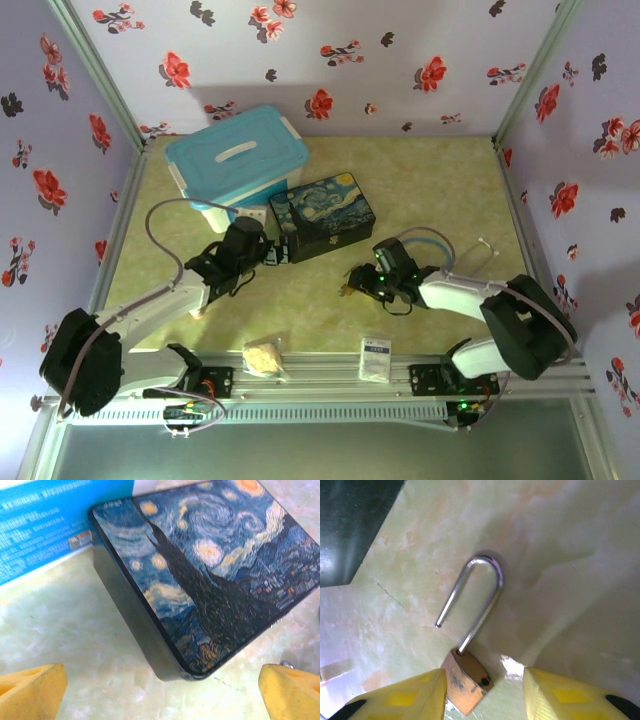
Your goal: Unlock a padlock with a key
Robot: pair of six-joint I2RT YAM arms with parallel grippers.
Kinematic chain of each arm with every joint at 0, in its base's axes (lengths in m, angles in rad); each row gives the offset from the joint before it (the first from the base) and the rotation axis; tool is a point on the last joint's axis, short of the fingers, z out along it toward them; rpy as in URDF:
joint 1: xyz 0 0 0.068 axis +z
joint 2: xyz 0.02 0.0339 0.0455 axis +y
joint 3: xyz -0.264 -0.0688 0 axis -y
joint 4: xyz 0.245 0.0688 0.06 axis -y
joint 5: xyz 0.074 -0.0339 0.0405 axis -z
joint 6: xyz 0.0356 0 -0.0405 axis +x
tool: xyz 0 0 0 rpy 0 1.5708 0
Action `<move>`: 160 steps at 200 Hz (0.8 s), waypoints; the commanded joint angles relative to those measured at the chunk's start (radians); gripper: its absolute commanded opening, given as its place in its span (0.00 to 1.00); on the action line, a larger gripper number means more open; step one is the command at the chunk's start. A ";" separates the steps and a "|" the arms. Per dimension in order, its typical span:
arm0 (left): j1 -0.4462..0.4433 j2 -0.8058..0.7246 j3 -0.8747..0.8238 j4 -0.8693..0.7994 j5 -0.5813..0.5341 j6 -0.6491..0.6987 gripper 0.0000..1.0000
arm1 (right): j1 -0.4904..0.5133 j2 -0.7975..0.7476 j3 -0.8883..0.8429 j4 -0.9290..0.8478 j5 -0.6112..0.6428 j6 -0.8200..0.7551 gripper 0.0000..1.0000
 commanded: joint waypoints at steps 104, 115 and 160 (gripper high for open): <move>0.088 -0.539 -0.169 -0.224 -0.399 0.208 1.00 | -0.150 -0.291 0.246 -0.331 0.546 -0.606 0.93; 0.123 -0.529 -0.180 -0.189 -0.471 0.269 1.00 | -0.215 -0.311 0.229 -0.301 0.539 -0.626 0.94; 0.327 -0.373 -0.333 0.228 -0.472 0.467 1.00 | -0.474 -0.360 0.045 -0.017 0.633 -0.698 0.97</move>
